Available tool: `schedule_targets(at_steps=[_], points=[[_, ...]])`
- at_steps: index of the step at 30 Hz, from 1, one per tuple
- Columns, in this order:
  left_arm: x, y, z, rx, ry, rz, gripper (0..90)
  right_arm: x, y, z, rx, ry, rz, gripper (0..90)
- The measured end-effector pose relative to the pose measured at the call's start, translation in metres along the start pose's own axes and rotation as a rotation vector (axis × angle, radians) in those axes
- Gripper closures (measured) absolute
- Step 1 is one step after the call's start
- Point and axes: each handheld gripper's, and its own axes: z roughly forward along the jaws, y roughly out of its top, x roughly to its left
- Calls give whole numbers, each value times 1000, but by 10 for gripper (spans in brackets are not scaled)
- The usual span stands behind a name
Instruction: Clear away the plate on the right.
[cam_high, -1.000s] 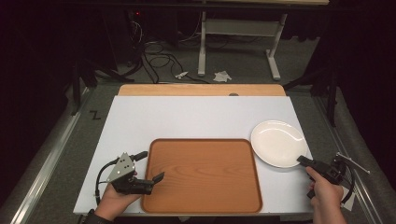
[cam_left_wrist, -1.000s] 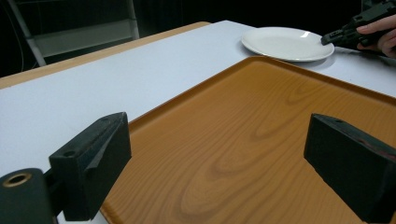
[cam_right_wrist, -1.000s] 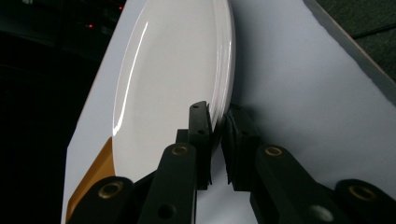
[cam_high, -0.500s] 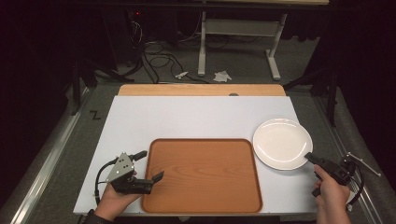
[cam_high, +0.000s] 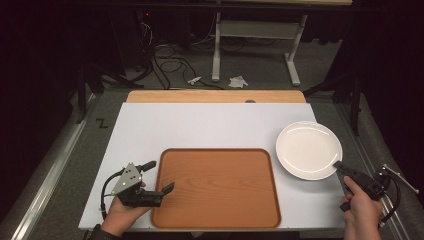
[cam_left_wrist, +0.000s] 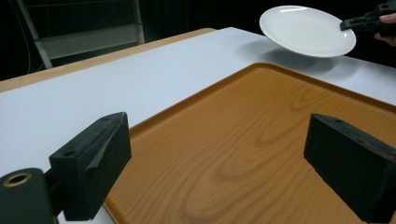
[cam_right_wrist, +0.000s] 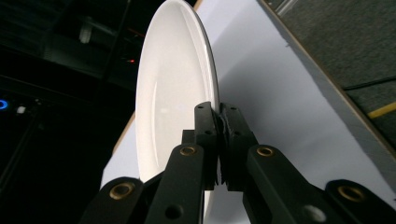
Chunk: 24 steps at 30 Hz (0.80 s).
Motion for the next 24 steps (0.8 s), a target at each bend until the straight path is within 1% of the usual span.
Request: schedule_targets(at_steps=[1, 2, 4, 7, 8, 9, 11, 13, 14, 16, 18, 20, 22, 24], points=[[0, 0, 0, -1, 2, -1, 81, 1, 0, -1, -3, 7, 3, 899], [0, 0, 0, -4, 4, -3, 81, 4, 0, -2, -4, 20, -4, 899], [1, 0, -1, -7, 13, -2, 80, 5, 0, -3, -1, 22, -3, 898], [2, 0, -1, -7, 26, -4, 70, 8, -1, -2, 4, 40, -19, 899], [2, 0, -2, -11, 35, -3, 66, 10, -2, -1, 16, 52, -23, 899], [2, 0, -2, -11, 35, -3, 59, 10, -2, -1, 16, 52, -23, 899], [3, 1, -3, -16, 46, -2, 49, 13, -3, 1, 24, 66, -27, 899], [3, 0, -2, -10, 51, -7, 23, 15, -5, 3, 35, 77, -35, 898], [4, 0, -1, -4, 59, -10, 7, 17, -6, 4, 44, 84, -46, 898], [4, -1, -1, -3, 67, -12, 5, 18, -6, 5, 47, 89, -51, 898], [5, -1, -2, -6, 77, -18, 2, 21, -8, 8, 66, 108, -62, 898], [5, -1, -2, -8, 86, -18, 2, 22, -8, 9, 71, 111, -62, 898], [6, -2, -2, 10, 92, -26, 2, 25, -10, 11, 80, 129, -62, 898], [6, -2, -3, 14, 98, -26, 2, 25, -10, 12, 83, 132, -60, 898]])
